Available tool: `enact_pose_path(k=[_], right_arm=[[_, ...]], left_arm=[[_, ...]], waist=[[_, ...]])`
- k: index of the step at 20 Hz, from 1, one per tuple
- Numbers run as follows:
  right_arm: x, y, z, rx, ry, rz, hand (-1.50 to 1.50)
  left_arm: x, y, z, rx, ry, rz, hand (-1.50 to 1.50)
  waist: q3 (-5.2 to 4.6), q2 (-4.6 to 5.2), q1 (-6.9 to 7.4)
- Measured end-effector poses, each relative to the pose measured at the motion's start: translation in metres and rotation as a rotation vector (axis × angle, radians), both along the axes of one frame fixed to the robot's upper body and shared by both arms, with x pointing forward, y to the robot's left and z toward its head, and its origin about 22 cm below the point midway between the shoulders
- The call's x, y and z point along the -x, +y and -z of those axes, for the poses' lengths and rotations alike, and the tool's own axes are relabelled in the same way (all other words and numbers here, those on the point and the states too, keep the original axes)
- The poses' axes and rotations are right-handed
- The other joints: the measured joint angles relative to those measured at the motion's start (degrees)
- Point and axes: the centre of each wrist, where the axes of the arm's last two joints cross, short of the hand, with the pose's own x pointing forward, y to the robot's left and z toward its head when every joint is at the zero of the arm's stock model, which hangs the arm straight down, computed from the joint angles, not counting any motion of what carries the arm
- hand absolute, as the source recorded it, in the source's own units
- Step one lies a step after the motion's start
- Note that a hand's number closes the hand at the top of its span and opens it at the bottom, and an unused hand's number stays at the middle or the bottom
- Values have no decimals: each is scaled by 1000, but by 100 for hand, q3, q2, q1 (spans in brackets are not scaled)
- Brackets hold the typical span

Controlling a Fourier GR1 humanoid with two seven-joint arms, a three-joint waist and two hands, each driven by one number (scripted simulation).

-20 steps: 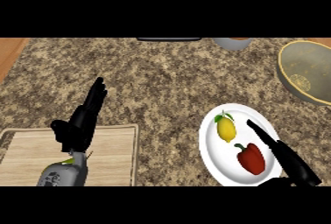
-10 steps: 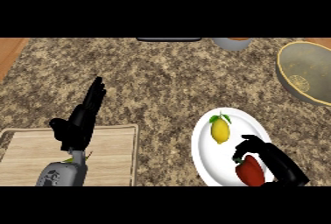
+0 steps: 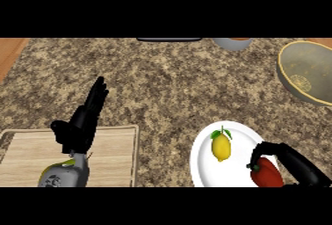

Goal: Pick the bell pepper from the plate and place it in the bowl

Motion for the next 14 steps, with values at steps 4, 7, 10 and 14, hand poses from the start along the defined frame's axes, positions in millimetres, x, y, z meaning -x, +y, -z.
enact_pose_path(k=[4,7,10,14], right_arm=[[0,-31,-22,-104,-42,-26,150],[5,-38,-37,-212,-112,-46,150],[12,-44,-58,-276,-220,-44,150],[21,-50,-97,-297,-376,-20,150]], left_arm=[[0,8,5,4,5,-1,0],[0,12,6,-4,5,-12,0],[0,13,7,-5,6,-15,0],[0,15,8,-8,5,-19,0]], waist=[[5,4,-19],[7,-1,-39],[7,-5,-60],[6,-9,-73]])
